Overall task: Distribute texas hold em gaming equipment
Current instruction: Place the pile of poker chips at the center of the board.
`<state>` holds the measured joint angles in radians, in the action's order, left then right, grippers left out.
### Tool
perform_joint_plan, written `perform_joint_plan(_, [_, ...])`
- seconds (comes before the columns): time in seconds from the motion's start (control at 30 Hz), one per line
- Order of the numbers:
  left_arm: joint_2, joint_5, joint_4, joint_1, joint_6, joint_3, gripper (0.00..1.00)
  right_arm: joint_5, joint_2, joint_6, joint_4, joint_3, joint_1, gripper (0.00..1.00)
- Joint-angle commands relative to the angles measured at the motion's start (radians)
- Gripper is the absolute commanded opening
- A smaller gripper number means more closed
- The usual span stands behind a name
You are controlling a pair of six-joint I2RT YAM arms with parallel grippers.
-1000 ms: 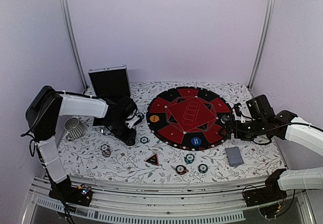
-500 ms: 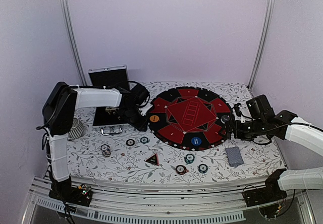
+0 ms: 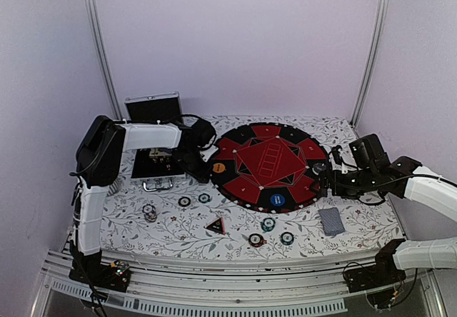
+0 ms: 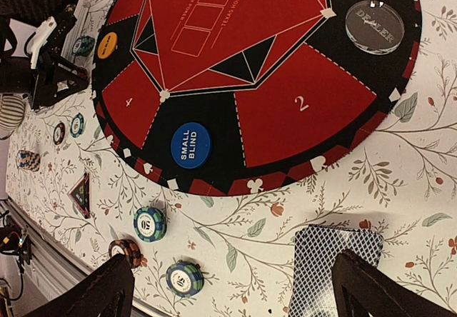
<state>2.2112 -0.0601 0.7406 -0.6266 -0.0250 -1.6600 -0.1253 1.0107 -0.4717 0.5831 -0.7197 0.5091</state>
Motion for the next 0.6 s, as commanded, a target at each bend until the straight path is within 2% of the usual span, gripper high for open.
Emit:
perform_joint_plan(0.0, [0.022,-0.018,0.035,0.015,0.013,-0.01,0.25,0.01,-0.01,-0.003,0.007,0.007,-0.001,0.99])
perform_joint_plan(0.17, [0.002,-0.015,0.039,0.015,0.01,-0.023,0.54,0.006,-0.007,-0.004,0.007,0.006,0.0,0.99])
perform_joint_plan(0.23, [-0.008,-0.017,0.039,0.015,0.01,-0.035,0.6,0.005,-0.009,-0.005,0.006,0.006,-0.001,0.99])
perform_joint_plan(0.4, [-0.06,0.002,0.041,0.012,0.007,-0.069,0.63,0.002,-0.011,-0.008,0.007,0.006,-0.001,0.99])
perform_joint_plan(0.57, [-0.201,0.058,0.039,-0.004,-0.01,-0.061,0.63,0.003,-0.011,-0.006,0.007,0.006,-0.001,0.99])
